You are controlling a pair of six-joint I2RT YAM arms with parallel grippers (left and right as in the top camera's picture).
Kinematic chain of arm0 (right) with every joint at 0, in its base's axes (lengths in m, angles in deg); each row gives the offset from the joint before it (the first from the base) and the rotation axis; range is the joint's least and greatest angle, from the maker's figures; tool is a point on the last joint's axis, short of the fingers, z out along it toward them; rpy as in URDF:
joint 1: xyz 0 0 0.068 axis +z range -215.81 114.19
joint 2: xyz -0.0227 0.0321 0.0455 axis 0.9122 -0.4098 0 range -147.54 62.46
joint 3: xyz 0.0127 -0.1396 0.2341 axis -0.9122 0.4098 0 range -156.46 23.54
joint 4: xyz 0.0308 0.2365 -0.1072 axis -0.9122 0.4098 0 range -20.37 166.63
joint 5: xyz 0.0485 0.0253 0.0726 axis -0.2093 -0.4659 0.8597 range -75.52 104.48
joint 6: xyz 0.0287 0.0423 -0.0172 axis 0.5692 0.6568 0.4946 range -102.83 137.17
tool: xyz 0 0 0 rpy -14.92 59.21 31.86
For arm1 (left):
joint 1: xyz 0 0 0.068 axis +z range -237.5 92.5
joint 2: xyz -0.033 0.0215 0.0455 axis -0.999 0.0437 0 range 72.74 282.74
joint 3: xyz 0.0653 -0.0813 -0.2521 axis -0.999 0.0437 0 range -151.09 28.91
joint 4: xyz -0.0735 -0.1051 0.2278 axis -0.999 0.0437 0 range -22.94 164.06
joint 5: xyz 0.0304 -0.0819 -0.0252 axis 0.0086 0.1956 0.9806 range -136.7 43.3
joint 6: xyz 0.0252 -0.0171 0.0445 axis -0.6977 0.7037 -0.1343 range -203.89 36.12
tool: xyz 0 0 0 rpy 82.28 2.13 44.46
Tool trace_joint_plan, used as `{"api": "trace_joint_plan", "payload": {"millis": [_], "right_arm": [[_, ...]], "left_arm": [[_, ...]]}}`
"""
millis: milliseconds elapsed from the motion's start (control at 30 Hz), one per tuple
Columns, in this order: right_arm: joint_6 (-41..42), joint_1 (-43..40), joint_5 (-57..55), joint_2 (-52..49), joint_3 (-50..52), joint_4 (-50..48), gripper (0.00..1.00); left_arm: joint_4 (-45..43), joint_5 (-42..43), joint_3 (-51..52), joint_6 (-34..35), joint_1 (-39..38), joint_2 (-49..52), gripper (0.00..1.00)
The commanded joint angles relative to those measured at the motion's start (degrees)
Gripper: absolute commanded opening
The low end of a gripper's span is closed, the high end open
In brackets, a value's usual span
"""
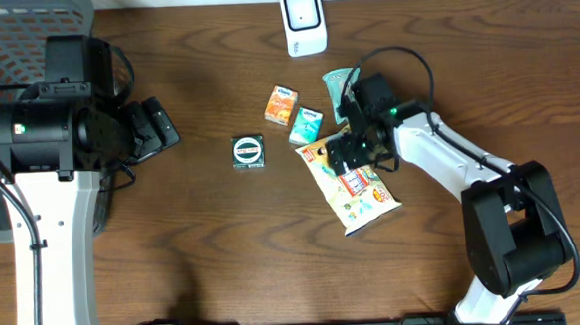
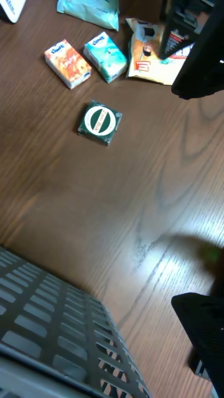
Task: Scan the item barcode
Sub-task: 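Lift the yellow bag and raise it toward the scanner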
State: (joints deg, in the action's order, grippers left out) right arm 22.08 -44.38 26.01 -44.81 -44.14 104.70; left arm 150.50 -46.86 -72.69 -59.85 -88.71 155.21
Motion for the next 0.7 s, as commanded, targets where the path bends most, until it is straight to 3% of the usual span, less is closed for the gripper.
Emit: {"api": "trace_joint_plan", "payload": {"millis": [0,100,167,267,333,367,667], "right_arm": [[-2.21,-0.22,7.48,0.17,3.17,-2.29,0.99],[-2.19,-0.17,7.5,0.11,5.42,-3.98,0.96],[-2.19,0.0,7.48,0.11,6.99,-5.01,0.84],[-2.12,0.11,7.5,0.11,9.27,-6.43,0.48],[-1.2,0.09,7.58,0.11,9.62,-6.38,0.08],[-0.02,0.02,7.93,0.11,9.55,-6.4,0.01],[4.92,-0.42,11.52,5.66,1.57,-2.51,0.01]], "left_arm": [[0.09,-0.5,0.11,0.24,0.28,0.24,0.98],[0.09,-0.5,0.11,0.24,0.28,0.24,0.98],[0.09,-0.5,0.11,0.24,0.28,0.24,0.98],[0.07,-0.5,0.11,0.24,0.28,0.24,0.98],[0.09,-0.5,0.11,0.24,0.28,0.24,0.98],[0.09,-0.5,0.11,0.24,0.28,0.24,0.98],[0.09,-0.5,0.11,0.24,0.28,0.24,0.98]]}}
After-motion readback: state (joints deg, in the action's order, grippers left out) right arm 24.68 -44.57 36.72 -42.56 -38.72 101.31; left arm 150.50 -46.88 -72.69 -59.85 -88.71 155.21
